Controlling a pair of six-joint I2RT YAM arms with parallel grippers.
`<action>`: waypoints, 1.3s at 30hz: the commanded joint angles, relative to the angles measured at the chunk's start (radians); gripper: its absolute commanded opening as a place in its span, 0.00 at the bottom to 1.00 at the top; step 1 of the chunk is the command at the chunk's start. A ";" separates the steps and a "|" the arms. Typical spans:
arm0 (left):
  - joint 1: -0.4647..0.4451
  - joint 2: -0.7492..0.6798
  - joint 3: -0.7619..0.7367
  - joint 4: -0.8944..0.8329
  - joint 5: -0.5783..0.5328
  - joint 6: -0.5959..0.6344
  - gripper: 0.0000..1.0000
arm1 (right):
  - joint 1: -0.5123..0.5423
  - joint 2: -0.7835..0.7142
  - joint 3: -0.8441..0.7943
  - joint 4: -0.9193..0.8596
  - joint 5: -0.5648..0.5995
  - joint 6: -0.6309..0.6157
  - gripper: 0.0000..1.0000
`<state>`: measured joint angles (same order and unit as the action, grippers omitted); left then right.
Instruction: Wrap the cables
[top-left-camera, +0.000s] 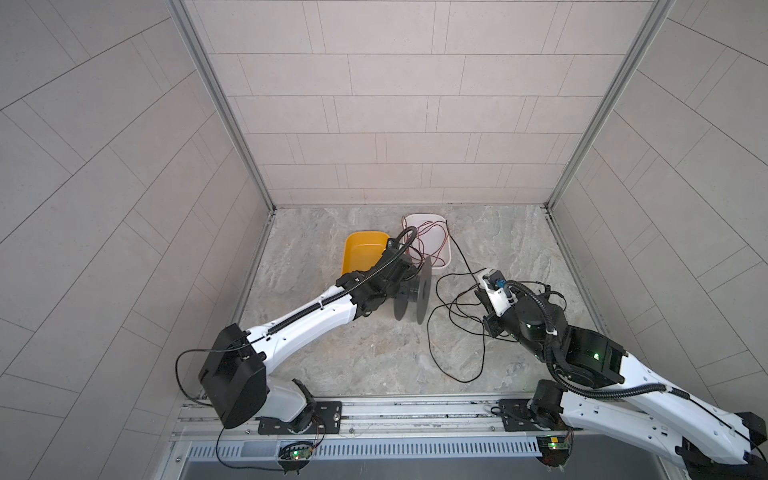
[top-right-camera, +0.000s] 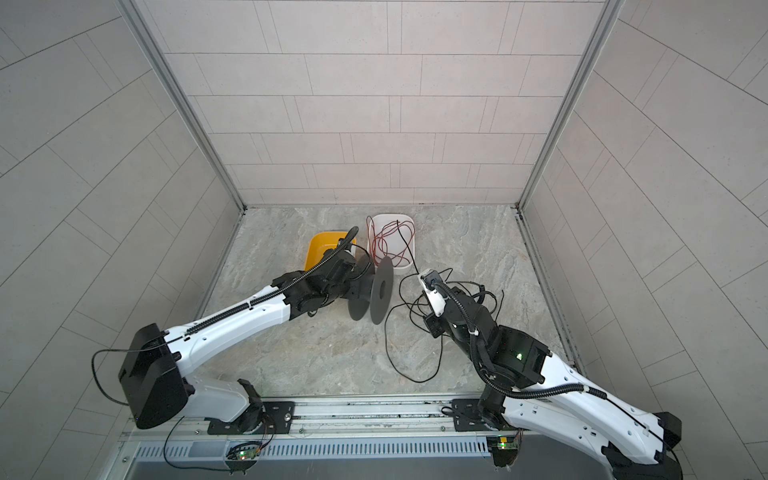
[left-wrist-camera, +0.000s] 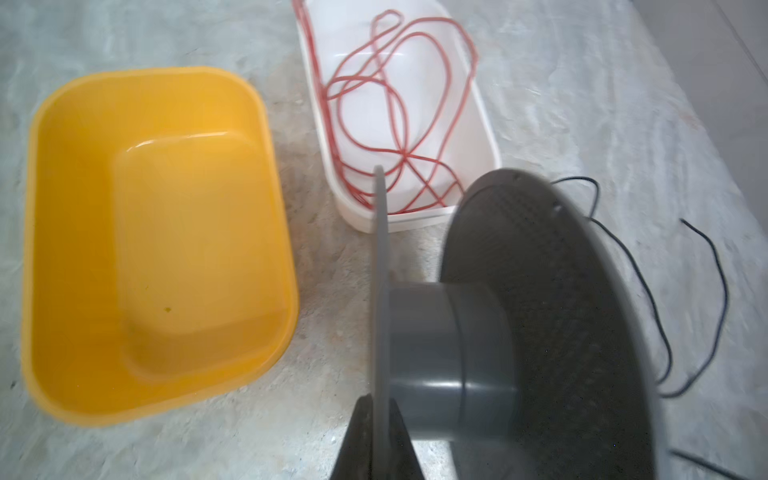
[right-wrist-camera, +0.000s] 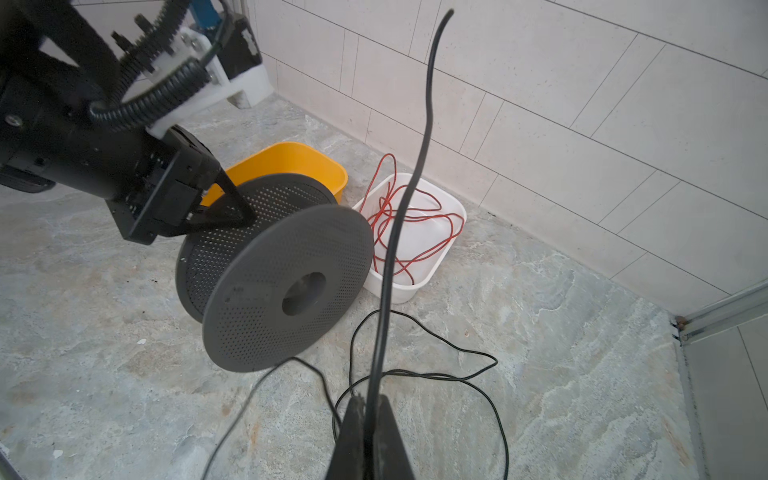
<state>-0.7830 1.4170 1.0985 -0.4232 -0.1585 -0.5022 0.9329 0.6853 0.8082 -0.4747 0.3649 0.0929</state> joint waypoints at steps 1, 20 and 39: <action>0.011 -0.003 0.069 -0.048 -0.062 0.052 0.00 | -0.005 0.005 -0.012 0.091 0.091 -0.038 0.00; 0.024 -0.108 0.019 -0.142 -0.103 0.094 0.00 | -0.117 0.226 -0.293 0.907 -0.037 -0.214 0.00; 0.028 -0.075 -0.010 -0.100 -0.081 0.065 0.38 | -0.204 0.417 -0.331 1.185 -0.161 -0.228 0.00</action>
<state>-0.7631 1.3624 1.0874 -0.5232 -0.2287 -0.4339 0.7345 1.0985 0.4904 0.6350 0.2283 -0.1215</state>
